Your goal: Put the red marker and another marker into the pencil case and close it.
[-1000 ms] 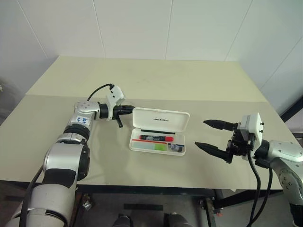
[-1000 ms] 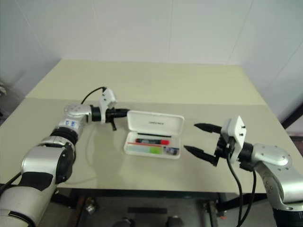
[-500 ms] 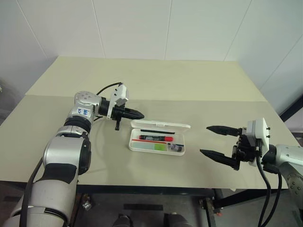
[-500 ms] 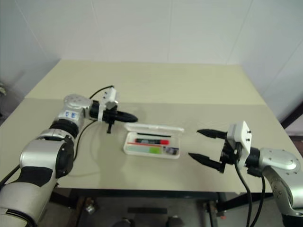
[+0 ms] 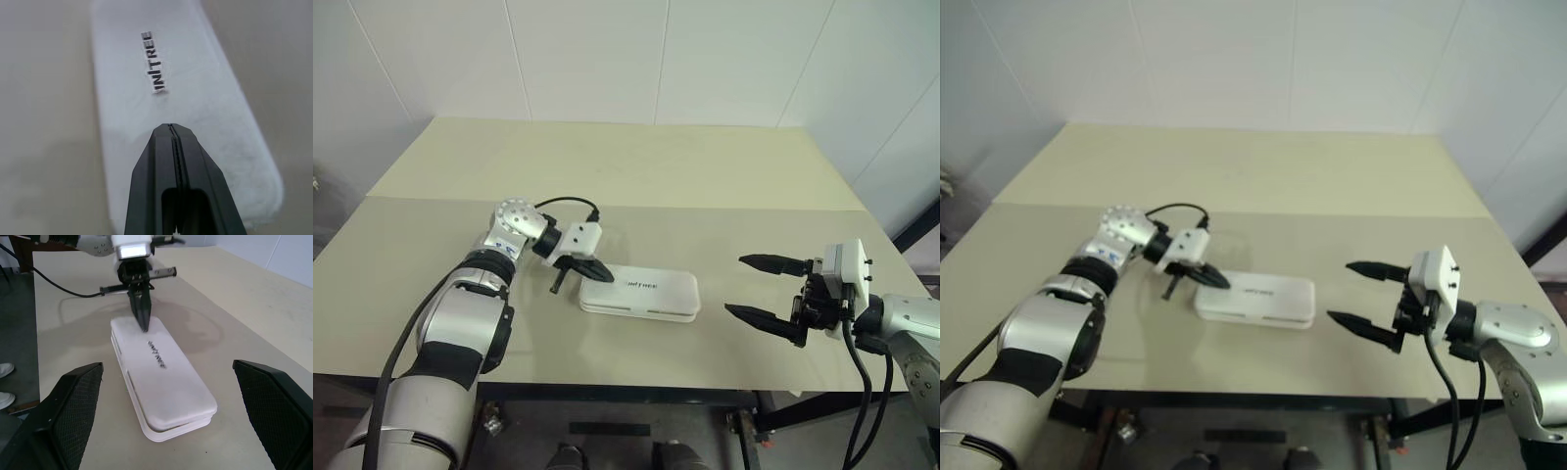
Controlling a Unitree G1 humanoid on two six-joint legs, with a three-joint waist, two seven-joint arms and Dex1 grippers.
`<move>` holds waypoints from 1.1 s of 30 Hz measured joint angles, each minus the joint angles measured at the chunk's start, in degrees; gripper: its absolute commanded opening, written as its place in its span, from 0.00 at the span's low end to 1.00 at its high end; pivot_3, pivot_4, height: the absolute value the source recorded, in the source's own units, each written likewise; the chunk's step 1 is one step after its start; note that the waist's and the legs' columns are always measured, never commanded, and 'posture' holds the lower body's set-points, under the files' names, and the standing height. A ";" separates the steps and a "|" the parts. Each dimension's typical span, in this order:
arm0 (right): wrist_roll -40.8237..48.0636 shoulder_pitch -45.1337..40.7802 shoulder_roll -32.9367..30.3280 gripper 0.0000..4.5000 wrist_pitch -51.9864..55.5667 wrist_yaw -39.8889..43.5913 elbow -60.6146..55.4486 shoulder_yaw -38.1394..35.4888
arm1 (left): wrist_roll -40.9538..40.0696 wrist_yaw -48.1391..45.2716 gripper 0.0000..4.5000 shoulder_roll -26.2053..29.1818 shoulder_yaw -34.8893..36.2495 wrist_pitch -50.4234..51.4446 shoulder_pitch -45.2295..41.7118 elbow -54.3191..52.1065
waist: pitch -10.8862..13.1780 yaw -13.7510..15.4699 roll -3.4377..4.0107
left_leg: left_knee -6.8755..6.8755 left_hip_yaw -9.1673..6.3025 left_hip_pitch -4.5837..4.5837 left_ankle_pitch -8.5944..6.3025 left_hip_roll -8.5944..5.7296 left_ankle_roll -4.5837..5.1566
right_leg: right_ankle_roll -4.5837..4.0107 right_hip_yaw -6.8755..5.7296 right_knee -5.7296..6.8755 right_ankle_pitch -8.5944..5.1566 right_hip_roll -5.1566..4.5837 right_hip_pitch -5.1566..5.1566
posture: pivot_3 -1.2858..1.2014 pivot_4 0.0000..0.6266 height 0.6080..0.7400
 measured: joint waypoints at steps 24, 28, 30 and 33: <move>-0.77 -0.87 0.01 1.00 -0.95 1.92 1.58 1.56 | -18.94 -0.05 0.00 -4.57 19.09 -0.46 2.21 -1.94 | 0.00 -0.27 -0.06 | 0.30 0.15 0.70 -0.25 0.07 0.26 | 0.22 0.15 -0.26 0.08 0.01 0.94 | 0.52 0.24 1.00; -0.77 -1.34 -0.01 1.00 -0.95 2.94 2.51 2.25 | -23.00 -0.06 0.00 -3.72 22.17 2.84 4.81 -3.26 | 0.00 -0.21 -0.06 | 0.34 0.17 0.69 -0.28 0.05 0.25 | 0.22 0.15 -0.27 0.07 -0.02 0.95 | 0.52 0.24 1.00; -0.76 -1.60 -0.13 1.00 -0.95 3.47 2.62 2.28 | -24.28 -0.07 0.04 -2.28 22.50 5.53 6.45 -4.61 | 0.00 -0.33 -0.06 | 0.34 0.17 0.70 -0.28 0.06 0.25 | 0.22 0.15 -0.26 0.07 -0.01 0.95 | 0.52 0.24 1.00; -0.77 -2.16 -0.32 1.00 -0.95 4.38 3.28 2.32 | -30.07 -0.07 0.21 1.86 22.27 13.44 9.92 -9.20 | 0.00 -0.77 -0.06 | 0.33 0.16 0.73 -0.28 0.11 0.24 | 0.20 0.15 -0.21 0.06 0.00 0.95 | 0.52 0.24 1.00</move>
